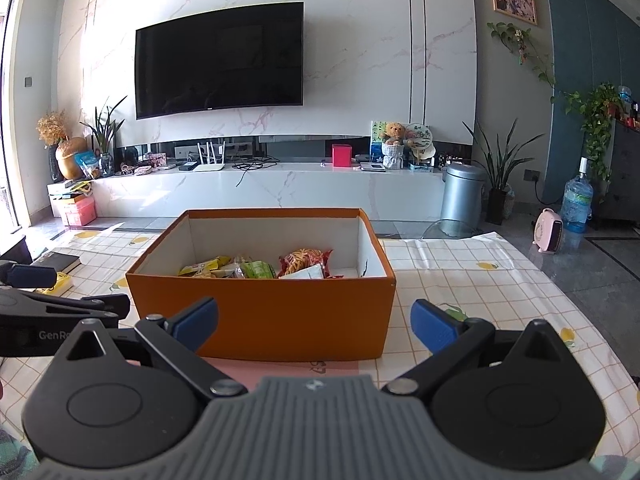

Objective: Organize snacks

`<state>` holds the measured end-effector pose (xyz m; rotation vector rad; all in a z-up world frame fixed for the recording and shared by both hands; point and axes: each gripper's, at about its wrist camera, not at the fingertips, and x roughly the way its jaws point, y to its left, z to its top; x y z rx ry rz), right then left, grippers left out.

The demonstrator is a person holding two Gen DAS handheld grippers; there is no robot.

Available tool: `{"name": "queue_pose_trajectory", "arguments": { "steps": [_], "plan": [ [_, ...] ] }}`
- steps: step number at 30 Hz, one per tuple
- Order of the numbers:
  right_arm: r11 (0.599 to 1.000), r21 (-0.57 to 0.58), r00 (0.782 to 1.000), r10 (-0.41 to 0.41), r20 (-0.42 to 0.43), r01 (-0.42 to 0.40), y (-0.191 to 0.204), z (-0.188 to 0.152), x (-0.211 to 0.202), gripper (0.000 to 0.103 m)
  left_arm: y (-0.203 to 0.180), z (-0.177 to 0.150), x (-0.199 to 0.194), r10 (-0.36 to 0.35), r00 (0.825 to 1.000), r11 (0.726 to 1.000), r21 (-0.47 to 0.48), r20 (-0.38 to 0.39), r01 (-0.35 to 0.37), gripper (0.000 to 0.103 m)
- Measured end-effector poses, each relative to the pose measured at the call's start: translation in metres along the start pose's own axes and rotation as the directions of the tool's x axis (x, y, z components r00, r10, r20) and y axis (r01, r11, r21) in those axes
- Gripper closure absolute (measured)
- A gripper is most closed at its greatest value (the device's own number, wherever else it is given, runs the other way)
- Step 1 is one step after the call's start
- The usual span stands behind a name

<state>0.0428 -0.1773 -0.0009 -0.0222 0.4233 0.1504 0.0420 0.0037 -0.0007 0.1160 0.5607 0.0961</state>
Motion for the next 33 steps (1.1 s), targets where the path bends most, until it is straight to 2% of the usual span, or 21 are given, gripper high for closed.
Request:
{"name": "queue_pose_trajectory", "arguments": {
  "steps": [33],
  "plan": [
    [1.0, 0.013, 1.0, -0.006, -0.011, 0.006, -0.0025, -0.002, 0.001, 0.004, 0.0002, 0.0028, -0.0022, 0.002, 1.0, 1.0, 0.0, 0.007, -0.002, 0.0]
  ]
}}
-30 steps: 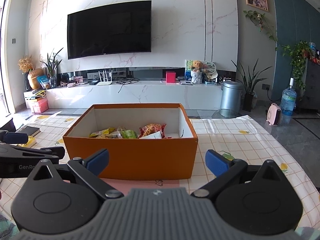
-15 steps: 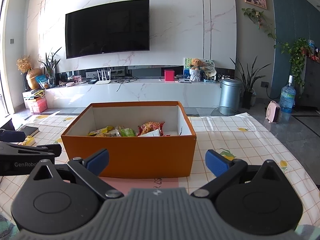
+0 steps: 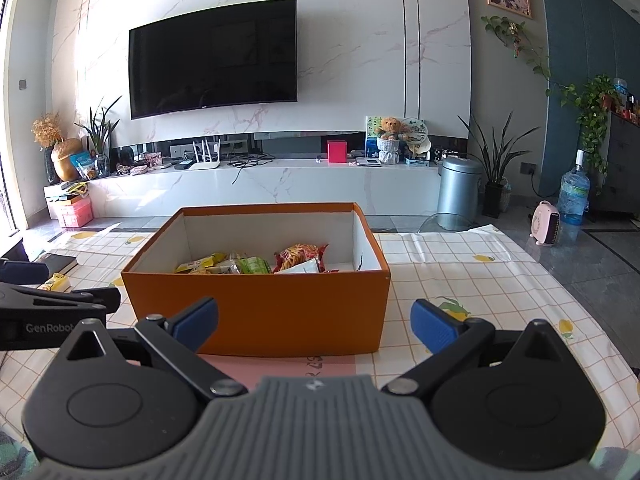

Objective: Organize snacks

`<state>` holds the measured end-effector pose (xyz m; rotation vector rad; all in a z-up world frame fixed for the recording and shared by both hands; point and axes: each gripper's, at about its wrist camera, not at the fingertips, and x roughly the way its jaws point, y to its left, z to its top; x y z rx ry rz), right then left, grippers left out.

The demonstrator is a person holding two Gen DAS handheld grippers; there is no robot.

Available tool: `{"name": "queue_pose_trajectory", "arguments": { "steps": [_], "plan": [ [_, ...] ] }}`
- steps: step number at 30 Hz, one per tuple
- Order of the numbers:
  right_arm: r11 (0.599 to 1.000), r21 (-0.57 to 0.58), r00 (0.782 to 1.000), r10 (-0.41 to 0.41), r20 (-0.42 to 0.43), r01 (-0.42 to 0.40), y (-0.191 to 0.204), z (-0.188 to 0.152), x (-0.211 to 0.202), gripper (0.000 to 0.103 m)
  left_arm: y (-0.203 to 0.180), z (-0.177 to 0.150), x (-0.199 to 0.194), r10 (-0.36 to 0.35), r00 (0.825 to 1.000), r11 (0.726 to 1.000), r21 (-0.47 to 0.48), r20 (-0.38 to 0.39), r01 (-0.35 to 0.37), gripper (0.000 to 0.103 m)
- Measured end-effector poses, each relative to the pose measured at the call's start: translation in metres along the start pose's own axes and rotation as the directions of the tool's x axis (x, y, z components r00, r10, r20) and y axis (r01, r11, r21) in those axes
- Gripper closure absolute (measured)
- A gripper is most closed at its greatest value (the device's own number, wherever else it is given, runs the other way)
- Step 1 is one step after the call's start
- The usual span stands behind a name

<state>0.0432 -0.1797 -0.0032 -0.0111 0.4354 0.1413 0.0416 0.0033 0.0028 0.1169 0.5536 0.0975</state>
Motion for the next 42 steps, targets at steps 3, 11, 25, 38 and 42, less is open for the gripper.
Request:
{"name": "queue_pose_trajectory", "arguments": {
  "steps": [3, 11, 25, 38, 42],
  "plan": [
    [1.0, 0.0, 1.0, 0.0, 0.0, 0.0, 0.0, 0.0, 0.0, 0.004, 0.0001, 0.0, 0.0, 0.0, 1.0, 1.0, 0.0, 0.0, 0.0, 0.0],
    [1.0, 0.003, 1.0, 0.0, -0.003, 0.0, -0.0002, -0.0005, 0.0001, 0.004, 0.0001, 0.0001, -0.0002, -0.001, 1.0, 1.0, -0.001, 0.0, 0.001, 0.0],
    [1.0, 0.017, 1.0, 0.0, -0.015, 0.0, -0.0004, -0.0015, 0.0, 0.004, 0.0015, 0.0009, -0.0031, 0.0, 1.0, 1.0, -0.008, -0.002, 0.0, 0.0],
    [1.0, 0.022, 1.0, 0.001, -0.021, -0.001, -0.0001, -0.001, 0.0003, 0.004, -0.001, 0.0016, -0.0059, -0.001, 1.0, 1.0, -0.011, -0.002, 0.0, 0.0],
    [1.0, 0.026, 1.0, 0.002, -0.025, -0.002, 0.0001, -0.0016, 0.0007, 0.004, -0.0005, 0.0008, -0.0062, -0.003, 1.0, 1.0, -0.007, 0.002, 0.003, 0.0]
  ]
}}
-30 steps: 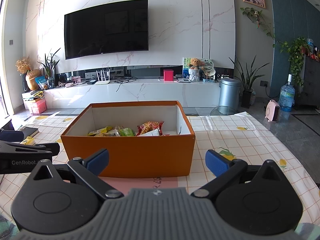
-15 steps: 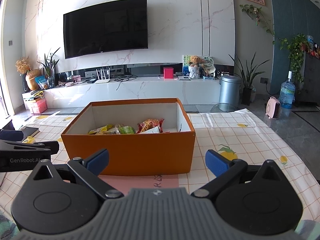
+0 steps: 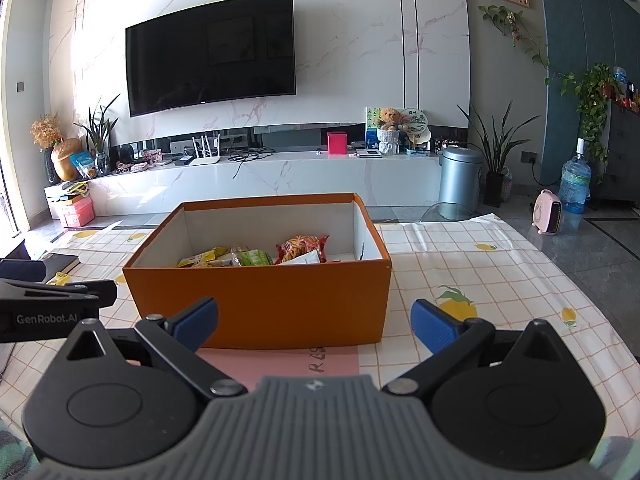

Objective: Organize snacks

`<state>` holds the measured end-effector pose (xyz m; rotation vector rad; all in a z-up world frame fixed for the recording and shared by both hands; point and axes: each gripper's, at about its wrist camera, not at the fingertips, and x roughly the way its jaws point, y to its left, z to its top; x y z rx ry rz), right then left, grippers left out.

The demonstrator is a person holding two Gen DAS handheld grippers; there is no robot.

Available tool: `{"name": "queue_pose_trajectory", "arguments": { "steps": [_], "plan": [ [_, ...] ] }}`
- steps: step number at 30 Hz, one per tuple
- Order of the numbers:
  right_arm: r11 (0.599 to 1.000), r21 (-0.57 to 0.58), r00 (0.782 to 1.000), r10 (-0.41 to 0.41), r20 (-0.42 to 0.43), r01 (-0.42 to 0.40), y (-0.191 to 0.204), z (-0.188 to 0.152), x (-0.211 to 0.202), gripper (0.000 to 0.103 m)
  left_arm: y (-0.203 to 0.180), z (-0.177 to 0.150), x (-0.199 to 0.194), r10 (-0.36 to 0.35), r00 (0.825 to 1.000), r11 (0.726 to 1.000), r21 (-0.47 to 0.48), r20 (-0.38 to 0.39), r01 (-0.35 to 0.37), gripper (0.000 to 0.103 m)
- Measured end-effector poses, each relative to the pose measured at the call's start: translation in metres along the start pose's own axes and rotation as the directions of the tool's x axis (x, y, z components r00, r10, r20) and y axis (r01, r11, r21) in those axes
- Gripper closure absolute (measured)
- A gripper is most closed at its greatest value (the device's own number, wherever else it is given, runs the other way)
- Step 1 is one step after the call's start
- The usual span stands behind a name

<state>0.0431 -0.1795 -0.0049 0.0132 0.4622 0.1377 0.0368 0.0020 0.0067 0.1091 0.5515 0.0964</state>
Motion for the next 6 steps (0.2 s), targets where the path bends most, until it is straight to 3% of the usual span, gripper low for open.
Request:
{"name": "queue_pose_trajectory", "arguments": {
  "steps": [6],
  "plan": [
    [1.0, 0.003, 1.0, 0.002, -0.007, -0.002, 0.0012, -0.0011, 0.0003, 0.004, -0.0007, 0.0, -0.0013, -0.002, 1.0, 1.0, 0.006, 0.008, 0.002, 0.0]
  ]
}}
